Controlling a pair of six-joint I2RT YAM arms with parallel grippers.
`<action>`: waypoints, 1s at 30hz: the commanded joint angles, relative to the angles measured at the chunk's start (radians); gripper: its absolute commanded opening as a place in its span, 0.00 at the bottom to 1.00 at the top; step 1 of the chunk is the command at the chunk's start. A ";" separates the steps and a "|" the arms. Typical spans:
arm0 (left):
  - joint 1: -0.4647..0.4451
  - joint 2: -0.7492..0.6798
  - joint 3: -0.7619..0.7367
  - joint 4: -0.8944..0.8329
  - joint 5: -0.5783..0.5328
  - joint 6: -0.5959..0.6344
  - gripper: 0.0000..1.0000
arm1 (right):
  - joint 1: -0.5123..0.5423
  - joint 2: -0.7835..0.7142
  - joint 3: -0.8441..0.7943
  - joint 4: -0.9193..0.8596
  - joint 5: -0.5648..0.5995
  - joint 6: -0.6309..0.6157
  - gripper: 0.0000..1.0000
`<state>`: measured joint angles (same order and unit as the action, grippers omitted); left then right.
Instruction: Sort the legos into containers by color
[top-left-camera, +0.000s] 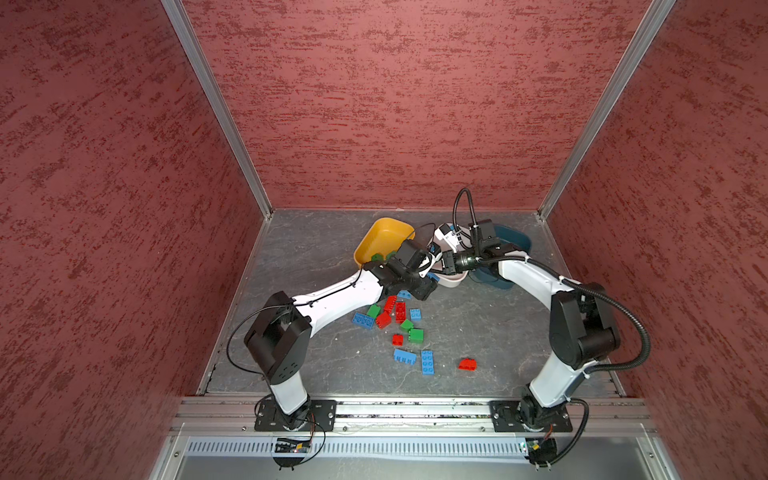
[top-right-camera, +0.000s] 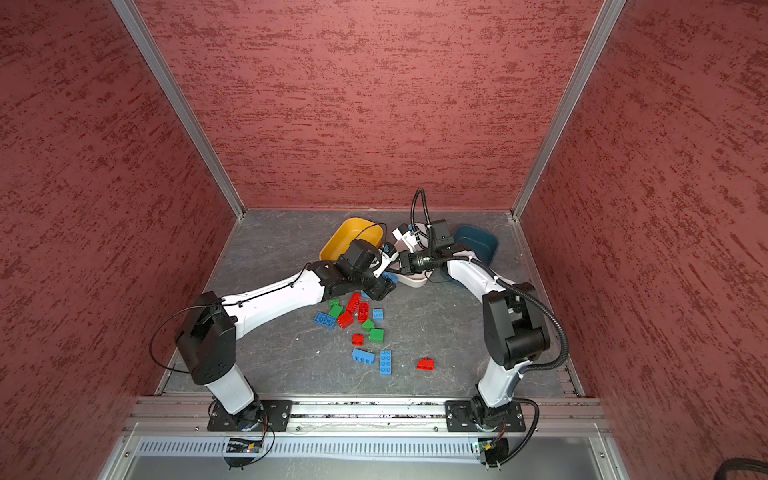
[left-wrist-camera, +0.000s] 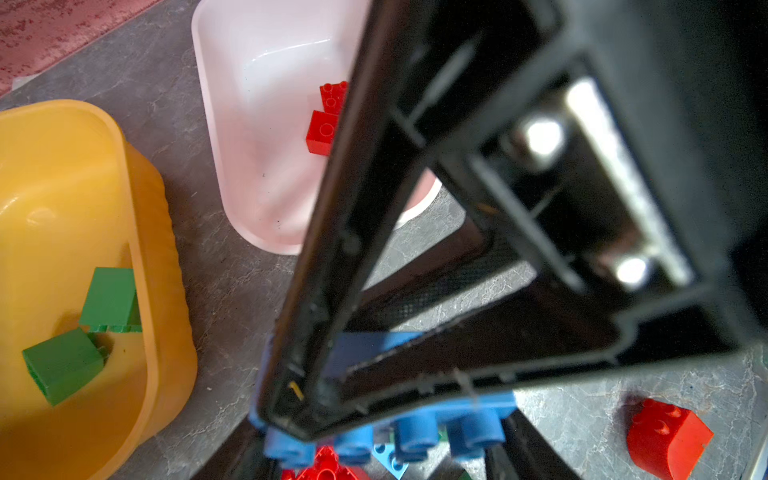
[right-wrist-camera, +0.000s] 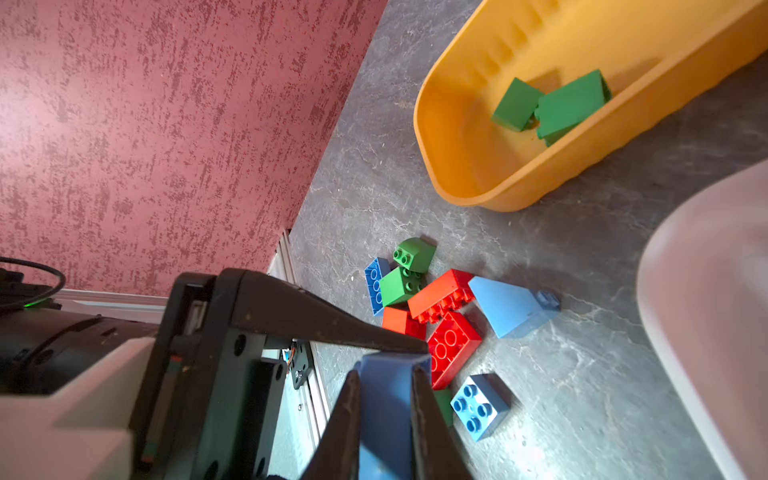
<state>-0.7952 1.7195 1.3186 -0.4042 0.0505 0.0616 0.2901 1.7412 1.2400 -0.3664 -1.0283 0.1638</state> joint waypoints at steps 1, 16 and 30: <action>0.016 0.001 0.031 0.051 0.008 -0.002 0.44 | 0.004 -0.005 0.006 -0.033 -0.015 -0.066 0.08; 0.020 -0.063 -0.041 0.128 0.089 -0.047 0.95 | -0.075 -0.126 -0.158 0.418 0.064 0.271 0.00; 0.147 -0.215 -0.209 0.256 0.078 -0.269 0.99 | 0.005 -0.083 -0.177 0.215 0.349 0.131 0.38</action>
<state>-0.6823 1.5738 1.1374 -0.2253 0.1467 -0.1131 0.2359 1.6382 1.0664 -0.0837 -0.8017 0.3614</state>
